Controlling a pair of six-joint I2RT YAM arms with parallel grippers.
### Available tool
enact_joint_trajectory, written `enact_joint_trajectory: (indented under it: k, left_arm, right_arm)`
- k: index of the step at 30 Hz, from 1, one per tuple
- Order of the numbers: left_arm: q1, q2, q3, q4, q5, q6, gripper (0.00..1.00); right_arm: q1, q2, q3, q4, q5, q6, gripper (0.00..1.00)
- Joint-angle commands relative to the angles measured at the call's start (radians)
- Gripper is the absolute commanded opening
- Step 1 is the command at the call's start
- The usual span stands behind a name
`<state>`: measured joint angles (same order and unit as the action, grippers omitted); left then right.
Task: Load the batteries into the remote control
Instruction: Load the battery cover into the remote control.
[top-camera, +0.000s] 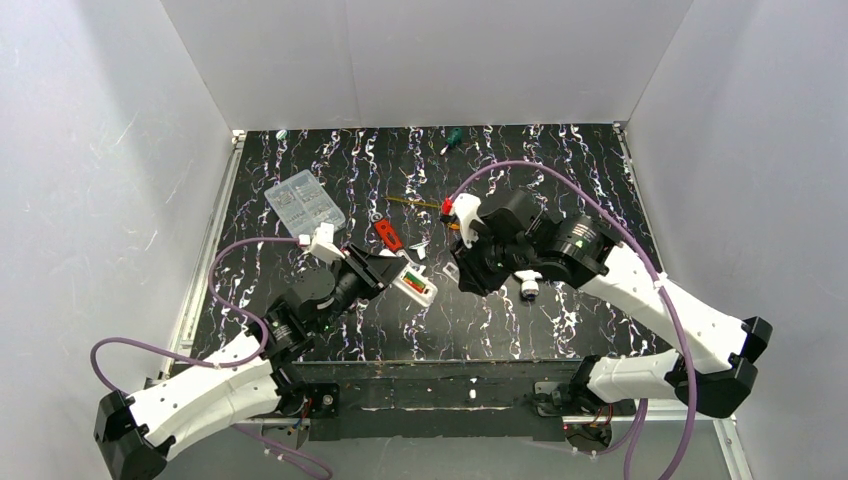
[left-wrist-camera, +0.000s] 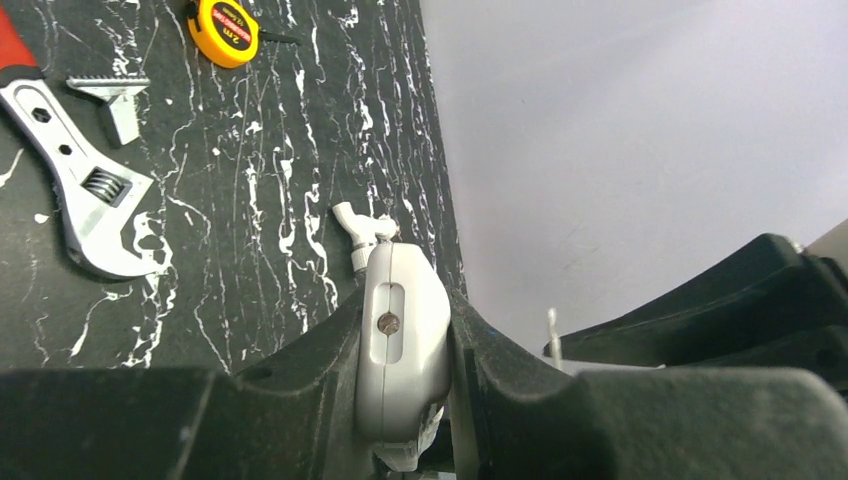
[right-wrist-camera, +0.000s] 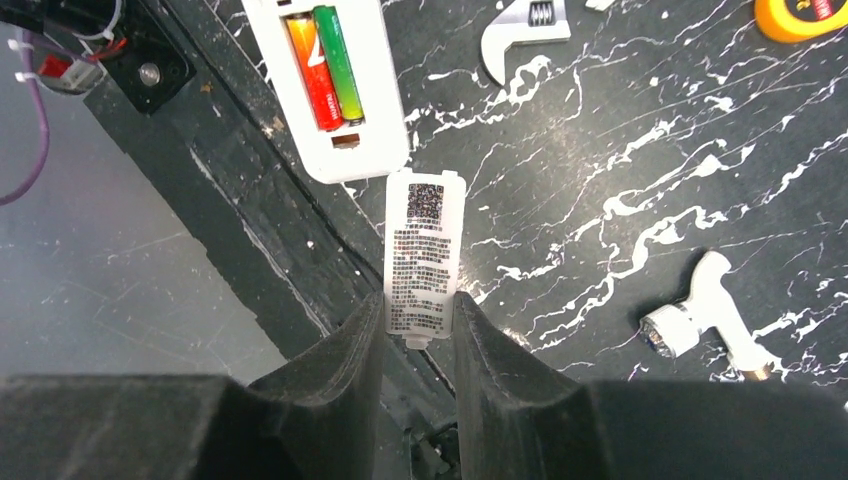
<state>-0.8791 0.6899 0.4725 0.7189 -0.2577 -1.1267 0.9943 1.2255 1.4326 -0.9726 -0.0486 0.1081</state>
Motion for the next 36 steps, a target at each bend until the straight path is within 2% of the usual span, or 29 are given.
enact_joint_trajectory:
  k: [1, 18, 29, 36]
  left_arm:
    - [0.000, 0.024, 0.068, 0.123, -0.008, -0.020, 0.00]
    - [0.000, 0.112, 0.076, 0.194, 0.047, -0.124, 0.00]
    - [0.000, 0.108, 0.061, 0.208, 0.053, -0.140, 0.00]
    - [0.000, 0.099, 0.049, 0.210, 0.055, -0.148, 0.00]
  right_arm:
    - [0.023, 0.020, 0.043, -0.018, -0.017, 0.033, 0.23]
    - [0.094, 0.156, 0.147, 0.020, 0.041, -0.019, 0.25]
    - [0.105, 0.198, 0.164, 0.021, 0.044, -0.031, 0.26]
    - [0.108, 0.205, 0.172, 0.017, 0.104, -0.041, 0.26]
